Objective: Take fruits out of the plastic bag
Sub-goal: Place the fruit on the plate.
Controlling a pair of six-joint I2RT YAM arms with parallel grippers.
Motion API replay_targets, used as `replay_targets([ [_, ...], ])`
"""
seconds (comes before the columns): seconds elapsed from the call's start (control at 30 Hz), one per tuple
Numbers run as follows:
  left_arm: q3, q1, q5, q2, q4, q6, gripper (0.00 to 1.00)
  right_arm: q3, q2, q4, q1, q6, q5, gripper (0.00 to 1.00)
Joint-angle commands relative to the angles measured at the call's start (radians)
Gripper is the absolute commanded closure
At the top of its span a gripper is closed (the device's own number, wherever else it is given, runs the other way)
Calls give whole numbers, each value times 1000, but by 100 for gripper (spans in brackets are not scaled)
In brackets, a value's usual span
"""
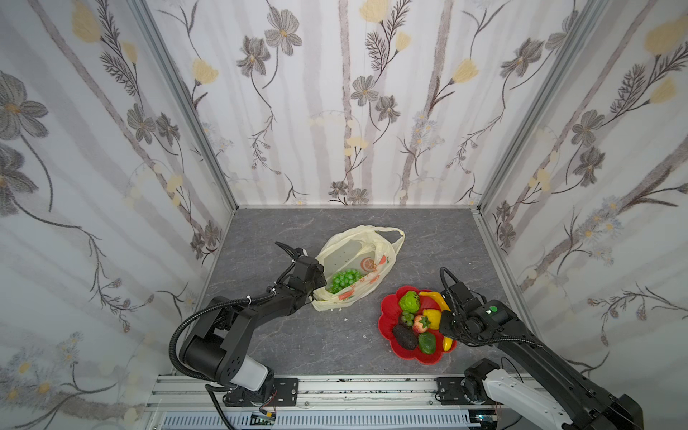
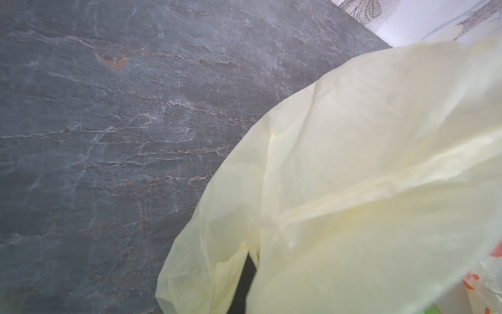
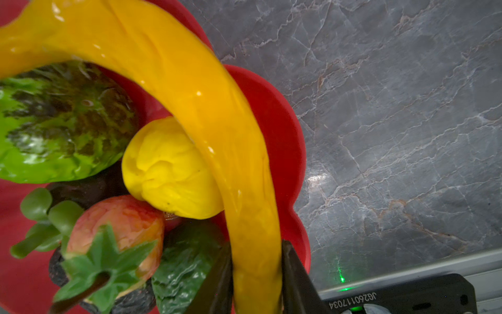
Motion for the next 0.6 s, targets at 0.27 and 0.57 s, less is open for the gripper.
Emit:
replay_targets([
  [0.27,1,1,5,9,24,3,100,-42,1,79,-5,54,-4,69],
  [0.57,-3,1,5,7,25,1,100,-58,6,93,-5,54,-20,66],
])
